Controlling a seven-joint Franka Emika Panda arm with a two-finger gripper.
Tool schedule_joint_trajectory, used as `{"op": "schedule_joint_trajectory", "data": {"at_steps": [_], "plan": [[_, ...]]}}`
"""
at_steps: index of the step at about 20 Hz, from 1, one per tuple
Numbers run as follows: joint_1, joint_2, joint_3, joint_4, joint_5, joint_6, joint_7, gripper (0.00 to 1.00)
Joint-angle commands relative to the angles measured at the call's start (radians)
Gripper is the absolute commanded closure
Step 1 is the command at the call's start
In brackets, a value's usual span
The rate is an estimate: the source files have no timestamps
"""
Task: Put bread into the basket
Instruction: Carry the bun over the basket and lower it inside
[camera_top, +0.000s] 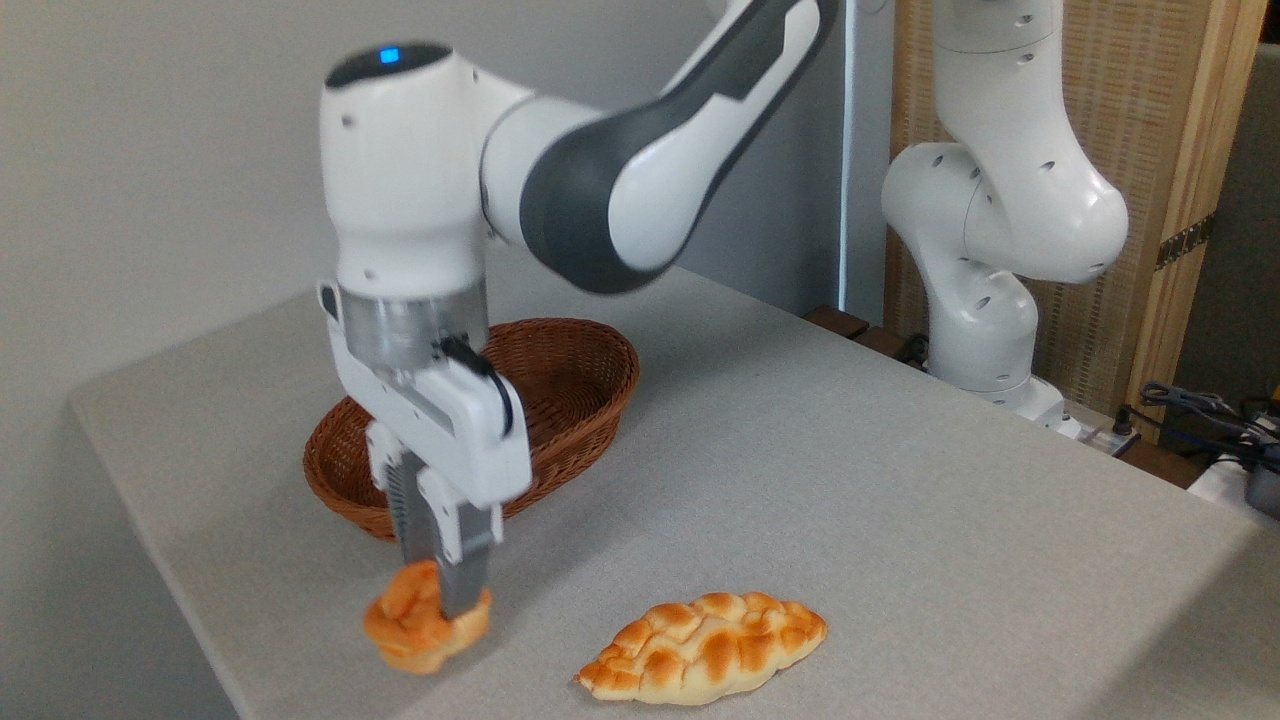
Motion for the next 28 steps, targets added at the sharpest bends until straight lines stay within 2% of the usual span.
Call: {"op": "schedule_joint_trajectory", "data": {"at_steps": [1, 3, 7, 9, 14, 16, 18, 20, 21, 24, 26, 28], "plan": [[0.003, -0.069, -0.004, 0.051, -0.004, -0.052, 0.002, 0.51], [0.003, -0.092, -0.023, 0.074, -0.036, -0.150, 0.002, 0.51], [0.005, -0.153, -0.082, 0.079, -0.047, -0.319, 0.005, 0.51], [0.005, -0.155, -0.122, 0.079, -0.076, -0.380, 0.002, 0.51], [0.002, -0.111, -0.224, 0.073, -0.085, -0.379, -0.010, 0.51], [0.002, -0.101, -0.240, 0.073, -0.076, -0.377, -0.023, 0.49], [0.000, -0.095, -0.240, 0.067, -0.076, -0.377, -0.021, 0.36], [-0.001, -0.071, -0.241, 0.065, -0.075, -0.377, -0.020, 0.08], [-0.003, -0.059, -0.241, 0.065, -0.073, -0.376, -0.017, 0.03], [-0.005, -0.017, -0.244, 0.063, -0.075, -0.318, -0.023, 0.00], [-0.008, -0.020, -0.292, 0.065, -0.073, -0.311, -0.029, 0.00], [-0.006, -0.025, -0.295, 0.065, -0.075, -0.311, -0.035, 0.00]]}}
